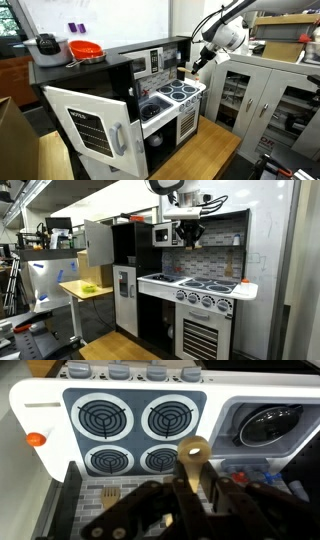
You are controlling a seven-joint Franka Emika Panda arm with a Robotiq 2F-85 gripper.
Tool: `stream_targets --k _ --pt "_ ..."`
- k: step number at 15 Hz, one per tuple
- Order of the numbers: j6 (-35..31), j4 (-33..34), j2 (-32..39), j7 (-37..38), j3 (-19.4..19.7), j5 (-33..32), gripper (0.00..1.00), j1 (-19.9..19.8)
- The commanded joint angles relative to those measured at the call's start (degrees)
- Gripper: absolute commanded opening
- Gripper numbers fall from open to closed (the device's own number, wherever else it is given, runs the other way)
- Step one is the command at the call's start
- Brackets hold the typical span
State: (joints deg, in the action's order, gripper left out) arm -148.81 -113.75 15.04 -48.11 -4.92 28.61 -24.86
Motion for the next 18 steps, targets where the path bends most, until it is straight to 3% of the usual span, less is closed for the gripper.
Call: stream_targets --k 1,7,18 --pt "-0.65 -1.19 -2.52 -2.96 1.59 2.07 0.05 2.51" --pt "1.62 5.51 0.98 1.08 3.50 -0.64 0.05 6.04" --pt "12.73 29.51 15.91 18.07 4.35 -11.32 0.05 7.09"
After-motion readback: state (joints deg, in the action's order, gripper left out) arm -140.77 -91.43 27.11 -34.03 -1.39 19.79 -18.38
